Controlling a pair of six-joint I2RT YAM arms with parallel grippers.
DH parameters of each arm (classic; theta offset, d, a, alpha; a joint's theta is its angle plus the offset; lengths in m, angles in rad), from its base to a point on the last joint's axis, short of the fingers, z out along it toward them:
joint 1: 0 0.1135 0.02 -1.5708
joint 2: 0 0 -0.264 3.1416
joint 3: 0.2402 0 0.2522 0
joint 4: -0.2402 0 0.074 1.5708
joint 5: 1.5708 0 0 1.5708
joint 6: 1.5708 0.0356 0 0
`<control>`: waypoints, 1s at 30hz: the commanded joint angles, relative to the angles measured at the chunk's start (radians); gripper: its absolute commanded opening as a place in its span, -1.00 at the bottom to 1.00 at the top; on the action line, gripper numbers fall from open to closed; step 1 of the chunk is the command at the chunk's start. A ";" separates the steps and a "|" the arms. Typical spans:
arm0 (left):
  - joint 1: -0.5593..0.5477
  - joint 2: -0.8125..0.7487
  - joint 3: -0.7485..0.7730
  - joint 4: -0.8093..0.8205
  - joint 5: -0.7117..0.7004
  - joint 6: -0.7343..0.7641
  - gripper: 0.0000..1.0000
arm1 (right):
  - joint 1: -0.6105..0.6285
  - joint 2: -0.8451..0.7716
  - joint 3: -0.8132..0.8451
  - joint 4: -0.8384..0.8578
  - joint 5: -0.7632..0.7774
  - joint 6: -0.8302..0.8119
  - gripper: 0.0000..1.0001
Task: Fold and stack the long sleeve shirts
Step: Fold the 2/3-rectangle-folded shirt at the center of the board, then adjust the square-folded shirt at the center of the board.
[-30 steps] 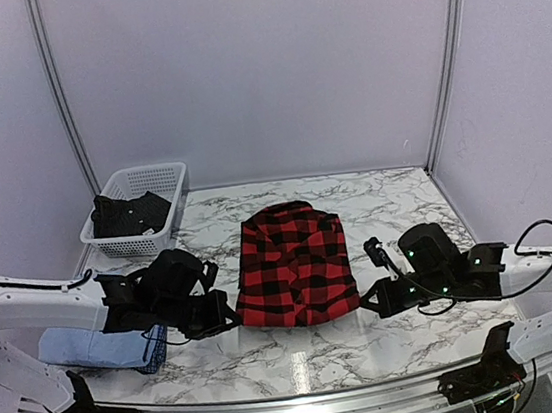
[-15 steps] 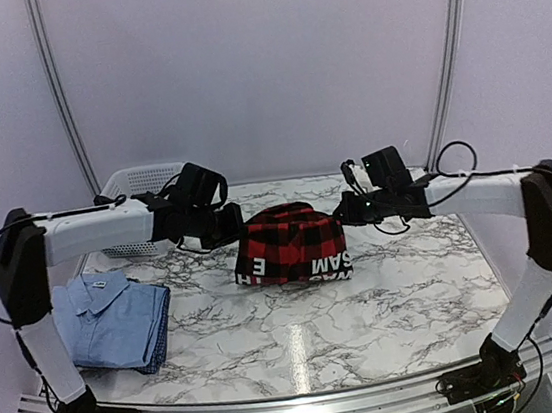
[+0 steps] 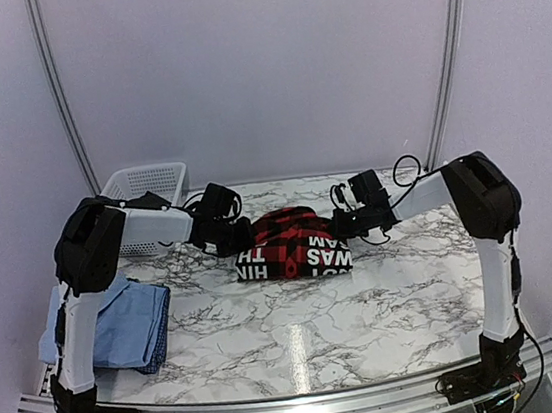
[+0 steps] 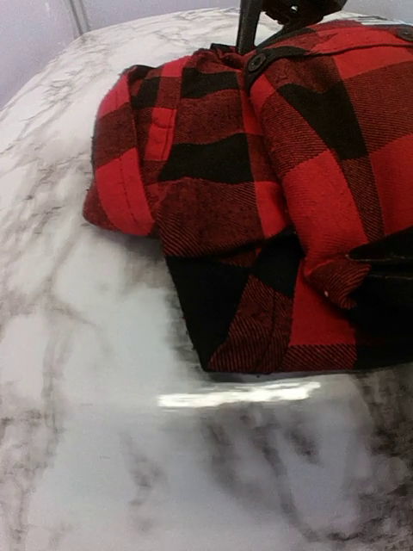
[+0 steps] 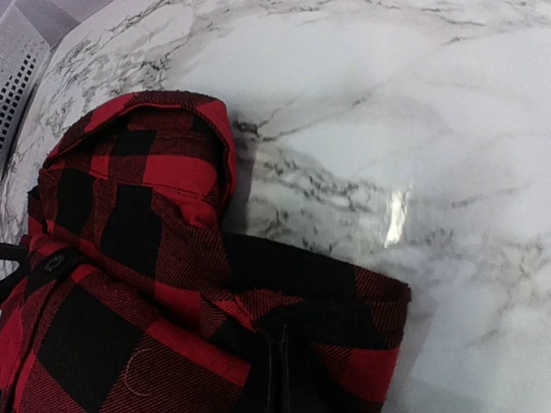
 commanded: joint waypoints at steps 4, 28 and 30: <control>-0.124 -0.309 -0.473 0.191 -0.020 -0.129 -1.00 | 0.086 -0.254 -0.358 0.068 -0.007 0.031 -1.00; -0.230 -0.630 -0.629 0.019 -0.159 -0.087 -1.00 | 0.181 -0.569 -0.357 -0.186 0.068 -0.019 -0.96; -0.230 -0.618 -0.648 0.022 -0.145 -0.105 -1.00 | 0.200 -0.571 -0.384 -0.184 0.064 -0.011 -0.82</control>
